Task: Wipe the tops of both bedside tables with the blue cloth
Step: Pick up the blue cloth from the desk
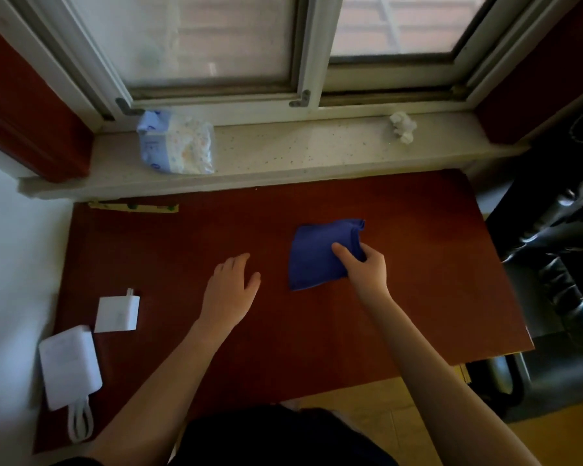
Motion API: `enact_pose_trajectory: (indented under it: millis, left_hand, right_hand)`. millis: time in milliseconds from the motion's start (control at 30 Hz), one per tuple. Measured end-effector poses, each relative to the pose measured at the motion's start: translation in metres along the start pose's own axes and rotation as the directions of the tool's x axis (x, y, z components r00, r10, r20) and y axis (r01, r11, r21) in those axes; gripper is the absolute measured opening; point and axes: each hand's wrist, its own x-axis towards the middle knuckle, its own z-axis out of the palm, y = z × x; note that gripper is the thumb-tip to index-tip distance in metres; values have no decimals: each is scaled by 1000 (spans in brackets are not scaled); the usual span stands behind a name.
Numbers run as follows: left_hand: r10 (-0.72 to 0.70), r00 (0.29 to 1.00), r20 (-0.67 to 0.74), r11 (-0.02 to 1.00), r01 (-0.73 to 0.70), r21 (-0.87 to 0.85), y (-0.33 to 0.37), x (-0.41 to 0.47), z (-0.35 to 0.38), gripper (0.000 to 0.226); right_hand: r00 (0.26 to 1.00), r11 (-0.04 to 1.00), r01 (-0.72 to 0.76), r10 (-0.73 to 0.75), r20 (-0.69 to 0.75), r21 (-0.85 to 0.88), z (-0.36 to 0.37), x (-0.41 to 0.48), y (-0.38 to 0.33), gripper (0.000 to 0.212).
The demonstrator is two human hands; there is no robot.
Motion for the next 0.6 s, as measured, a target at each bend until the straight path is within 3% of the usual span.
enact_pose_trajectory:
  millis: [167, 300, 467, 600]
  left_hand:
    - [172, 977, -123, 982, -179, -53, 29, -30, -16, 46]
    - [279, 951, -130, 952, -292, -92, 44, -78, -2, 42]
    - [291, 953, 84, 955, -285, -79, 41, -144, 45, 44]
    - [263, 900, 348, 962, -274, -19, 33, -183, 82, 43]
  right_hand:
    - [990, 994, 94, -87, -107, 63, -42, -59, 4, 9]
    - [974, 987, 106, -79, -214, 119, -88, -121, 35, 9]
    - [941, 969, 37, 50, -335, 246, -138, -209, 105, 10]
    - [869, 942, 0, 167, -466, 337, -165, -284, 181, 2]
